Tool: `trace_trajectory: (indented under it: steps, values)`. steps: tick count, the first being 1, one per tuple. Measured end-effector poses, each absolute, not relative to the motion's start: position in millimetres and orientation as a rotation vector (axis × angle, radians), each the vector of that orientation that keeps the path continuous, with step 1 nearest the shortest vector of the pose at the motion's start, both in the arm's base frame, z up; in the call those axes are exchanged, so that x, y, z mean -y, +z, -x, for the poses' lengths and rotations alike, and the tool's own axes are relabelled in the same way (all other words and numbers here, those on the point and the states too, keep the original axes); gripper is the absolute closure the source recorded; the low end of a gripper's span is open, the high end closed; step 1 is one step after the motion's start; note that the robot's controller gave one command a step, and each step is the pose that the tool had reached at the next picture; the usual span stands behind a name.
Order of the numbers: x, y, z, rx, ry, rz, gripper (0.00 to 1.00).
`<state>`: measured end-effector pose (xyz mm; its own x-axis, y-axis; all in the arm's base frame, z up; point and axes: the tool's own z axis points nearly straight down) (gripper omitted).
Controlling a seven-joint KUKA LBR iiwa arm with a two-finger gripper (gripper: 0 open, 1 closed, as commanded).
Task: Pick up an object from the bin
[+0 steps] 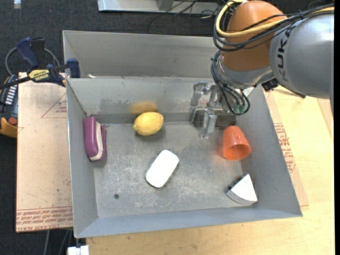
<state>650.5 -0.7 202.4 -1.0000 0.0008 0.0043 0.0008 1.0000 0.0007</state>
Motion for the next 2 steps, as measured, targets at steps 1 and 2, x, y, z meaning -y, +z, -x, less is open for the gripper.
trace_trajectory:
  steps: [1, 2]
  values:
    - [1, 208, -651.3, 3.144, -0.001, 0.001, 0.00]
    - [-114, 84, -627.1, 3.131, -0.003, -0.270, 0.00]
